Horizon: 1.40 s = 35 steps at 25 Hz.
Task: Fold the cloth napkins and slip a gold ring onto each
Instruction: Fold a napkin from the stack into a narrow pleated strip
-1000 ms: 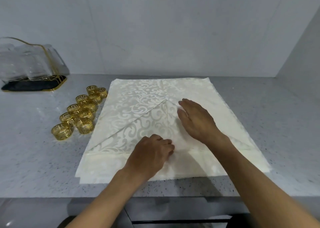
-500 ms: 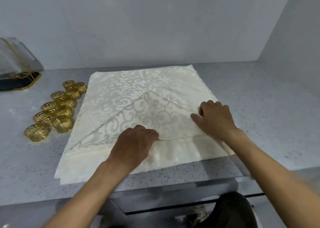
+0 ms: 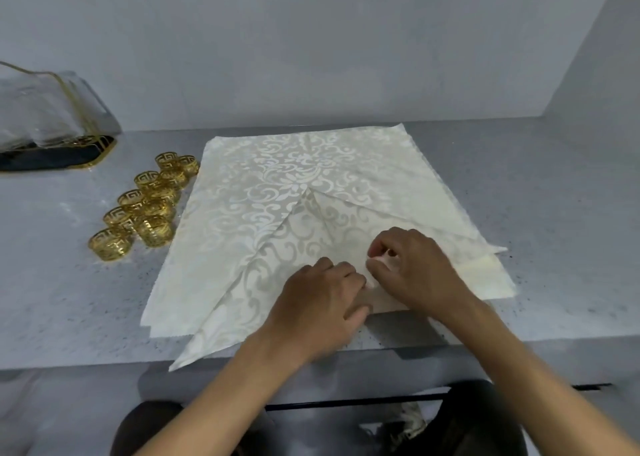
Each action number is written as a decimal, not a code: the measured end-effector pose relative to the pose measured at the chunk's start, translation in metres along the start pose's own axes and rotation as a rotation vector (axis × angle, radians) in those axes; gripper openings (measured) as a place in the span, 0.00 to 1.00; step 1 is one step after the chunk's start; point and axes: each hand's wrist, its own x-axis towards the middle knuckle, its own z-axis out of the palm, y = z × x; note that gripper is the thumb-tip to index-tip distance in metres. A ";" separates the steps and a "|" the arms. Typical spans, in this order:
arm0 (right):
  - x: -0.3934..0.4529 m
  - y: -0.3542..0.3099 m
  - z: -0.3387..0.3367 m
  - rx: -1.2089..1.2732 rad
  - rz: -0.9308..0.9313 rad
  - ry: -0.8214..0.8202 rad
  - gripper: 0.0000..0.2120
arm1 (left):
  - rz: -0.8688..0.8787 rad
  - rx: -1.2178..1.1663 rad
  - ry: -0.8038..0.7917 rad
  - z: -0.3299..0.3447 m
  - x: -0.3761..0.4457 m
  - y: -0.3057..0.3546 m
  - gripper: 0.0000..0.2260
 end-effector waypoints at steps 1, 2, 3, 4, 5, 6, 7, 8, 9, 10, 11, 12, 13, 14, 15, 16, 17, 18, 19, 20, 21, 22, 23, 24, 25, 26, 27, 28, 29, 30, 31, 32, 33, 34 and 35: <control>-0.001 -0.003 0.008 0.012 -0.057 0.025 0.04 | -0.042 -0.108 -0.024 -0.011 -0.001 -0.002 0.12; -0.002 -0.007 0.015 0.033 -0.109 0.032 0.04 | -0.084 -0.219 -0.009 -0.022 -0.002 -0.010 0.11; -0.001 -0.013 0.021 0.045 -0.142 0.025 0.05 | -0.124 -0.303 0.041 -0.033 -0.003 -0.022 0.10; 0.000 -0.019 0.025 0.042 -0.151 0.005 0.06 | -0.163 -0.350 0.081 -0.042 -0.003 -0.039 0.07; 0.000 -0.022 0.029 0.030 -0.145 -0.013 0.07 | -0.193 -0.364 0.081 -0.050 -0.004 -0.059 0.04; -0.002 -0.021 0.033 0.017 -0.131 -0.016 0.07 | -0.202 -0.343 0.028 -0.056 -0.005 -0.078 0.03; -0.002 -0.020 0.035 0.009 -0.125 -0.007 0.07 | -0.178 -0.305 -0.059 -0.061 -0.007 -0.096 0.05; -0.003 -0.019 0.036 0.005 -0.123 0.004 0.07 | -0.124 -0.271 -0.147 -0.061 -0.010 -0.109 0.08; -0.004 -0.018 0.037 -0.005 -0.136 0.016 0.06 | -0.075 -0.255 -0.206 -0.058 -0.014 -0.119 0.11; -0.006 -0.019 0.039 -0.017 -0.167 0.024 0.04 | -0.038 -0.261 -0.232 -0.057 -0.018 -0.126 0.15; -0.007 -0.021 0.040 -0.026 -0.205 0.024 0.02 | -0.024 -0.283 -0.242 -0.057 -0.021 -0.133 0.20; -0.009 -0.023 0.042 -0.038 -0.238 0.016 0.03 | -0.026 -0.315 -0.251 -0.057 -0.021 -0.139 0.24; -0.011 -0.025 0.044 -0.052 -0.260 0.003 0.04 | -0.047 -0.355 -0.269 -0.059 -0.021 -0.143 0.26; -0.011 -0.026 0.045 -0.054 -0.257 -0.013 0.04 | -0.084 -0.409 -0.297 -0.063 -0.020 -0.146 0.27; -0.011 -0.027 0.045 -0.041 -0.236 -0.026 0.05 | -0.131 -0.480 -0.336 -0.067 -0.018 -0.148 0.26; -0.011 -0.026 0.045 -0.027 -0.210 -0.032 0.05 | -0.180 -0.561 -0.387 -0.070 -0.017 -0.151 0.23; -0.012 -0.027 0.044 -0.016 -0.186 -0.032 0.05 | -0.222 -0.628 -0.439 -0.073 -0.015 -0.153 0.20; -0.013 -0.027 0.043 -0.009 -0.167 -0.025 0.04 | -0.242 -0.679 -0.487 -0.076 -0.013 -0.153 0.18; -0.015 -0.028 0.041 -0.007 -0.150 -0.017 0.04 | -0.244 -0.701 -0.518 -0.078 -0.010 -0.154 0.17; -0.017 -0.029 0.040 -0.001 -0.135 -0.018 0.04 | -0.230 -0.717 -0.526 -0.082 -0.007 -0.152 0.16; -0.019 -0.031 0.037 0.012 -0.111 -0.025 0.05 | -0.226 -0.728 -0.516 -0.084 -0.005 -0.148 0.14; -0.019 -0.034 0.034 0.042 -0.076 -0.042 0.06 | -0.247 -0.755 -0.481 -0.085 -0.002 -0.144 0.12; -0.018 -0.037 0.029 0.082 -0.032 -0.067 0.10 | -0.300 -0.778 -0.409 -0.084 0.001 -0.139 0.10; -0.018 -0.039 0.025 0.123 0.017 -0.095 0.15 | -0.395 -0.786 -0.298 -0.080 0.003 -0.134 0.09; -0.017 -0.041 0.021 0.168 0.060 -0.114 0.19 | -0.513 -0.779 -0.191 -0.074 0.007 -0.131 0.08; -0.016 -0.044 0.018 0.220 0.104 -0.110 0.22 | -0.620 -0.767 -0.119 -0.067 0.010 -0.130 0.07; -0.015 -0.044 0.017 0.258 0.153 -0.089 0.20 | -0.689 -0.754 -0.082 -0.060 0.013 -0.130 0.07; -0.013 -0.044 0.018 0.264 0.206 -0.069 0.15 | -0.718 -0.736 -0.069 -0.054 0.015 -0.129 0.08; -0.012 -0.044 0.019 0.250 0.243 -0.061 0.12 | -0.732 -0.719 -0.058 -0.049 0.017 -0.129 0.08; -0.011 -0.045 0.022 0.231 0.266 -0.060 0.12 | -0.752 -0.698 -0.044 -0.045 0.018 -0.129 0.09; -0.010 -0.045 0.024 0.214 0.281 -0.056 0.11 | -0.764 -0.679 -0.023 -0.043 0.019 -0.130 0.09; -0.009 -0.045 0.026 0.199 0.292 -0.044 0.08 | -0.768 -0.664 -0.003 -0.040 0.018 -0.131 0.09; -0.008 -0.045 0.026 0.196 0.301 -0.029 0.07 | -0.771 -0.640 0.005 -0.039 0.018 -0.132 0.09; -0.008 -0.045 0.027 0.193 0.311 -0.013 0.08 | -0.772 -0.621 0.011 -0.037 0.017 -0.133 0.10; -0.008 -0.045 0.028 0.190 0.315 0.007 0.09 | -0.774 -0.607 0.015 -0.034 0.017 -0.134 0.10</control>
